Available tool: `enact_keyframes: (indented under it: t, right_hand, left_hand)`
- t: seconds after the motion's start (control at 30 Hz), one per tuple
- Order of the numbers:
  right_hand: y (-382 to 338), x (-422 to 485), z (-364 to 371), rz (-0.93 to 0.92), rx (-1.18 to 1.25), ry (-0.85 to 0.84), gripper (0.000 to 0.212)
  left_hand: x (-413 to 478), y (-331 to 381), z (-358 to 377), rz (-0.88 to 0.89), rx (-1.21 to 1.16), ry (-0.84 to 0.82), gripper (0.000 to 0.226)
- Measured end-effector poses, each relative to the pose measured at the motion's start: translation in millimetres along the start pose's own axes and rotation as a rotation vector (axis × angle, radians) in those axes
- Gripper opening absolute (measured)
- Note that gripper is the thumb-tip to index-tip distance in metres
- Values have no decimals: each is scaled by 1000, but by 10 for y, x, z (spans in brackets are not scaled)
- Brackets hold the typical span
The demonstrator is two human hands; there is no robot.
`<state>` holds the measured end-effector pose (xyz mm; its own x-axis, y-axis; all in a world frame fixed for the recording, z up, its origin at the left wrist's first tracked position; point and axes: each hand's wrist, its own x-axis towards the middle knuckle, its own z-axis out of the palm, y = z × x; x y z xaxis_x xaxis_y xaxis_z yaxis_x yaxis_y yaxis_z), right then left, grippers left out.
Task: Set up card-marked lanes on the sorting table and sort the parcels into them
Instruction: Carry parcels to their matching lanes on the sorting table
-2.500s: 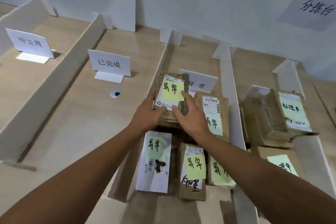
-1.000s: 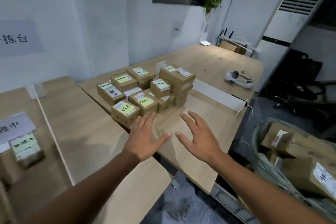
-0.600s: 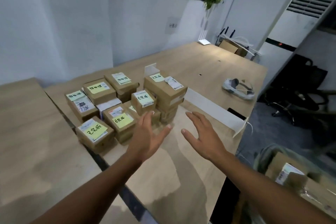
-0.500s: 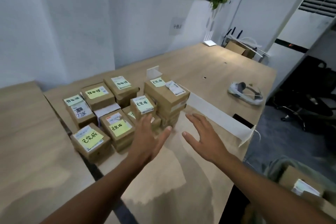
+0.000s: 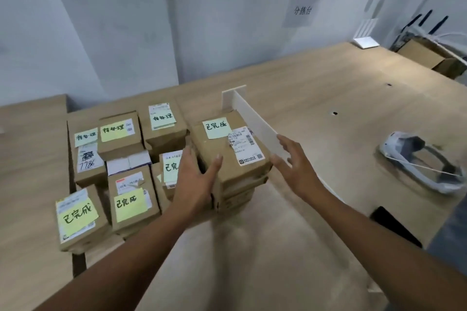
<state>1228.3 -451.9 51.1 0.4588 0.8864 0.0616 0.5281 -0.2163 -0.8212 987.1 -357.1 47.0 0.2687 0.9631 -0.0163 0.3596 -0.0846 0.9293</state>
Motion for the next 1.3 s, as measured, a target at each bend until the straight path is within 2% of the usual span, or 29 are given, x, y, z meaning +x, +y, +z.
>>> enact_keyframes:
  t: [0.1,0.23,0.4,0.6,0.7,0.83,1.0,1.13,1.3]
  right_hand:
    - [280,427,67,69,96,-54,69]
    - [464,602,395,18,111,-243,74]
    - [553,649,427,-26,107,-221,83]
    - [244,398,203,-131,88,-121,79]
    - [-121,184,208,-234,86,-113,80]
    - [-785,-213,609,-339,132,-154,81]
    - [-1697,-849,1399,-445,191,-331,89]
    - [-2447,-1551,2117,-550,228,-504,86]
    - [-3449,-2689,3045,-625,328,-630,84]
  left_hand:
    - [253,-100,294,-45,-12,-19,68]
    - [321,-285,614,-83,41,-56,85]
    - [343,-350,749,-101,14,-12,85]
    - [178,-88,578,-59,-9,-24,94]
    - [-37,26,134,-24,-26,14,96]
    - [-483,44,-754,44,-60,86,95]
    - [-1327,-132,-2010,94,-88,246,93]
    - [-2178,-370,-3041,78,-56,403,94]
    - [-3386,-618,-4384,70,69,595,79]
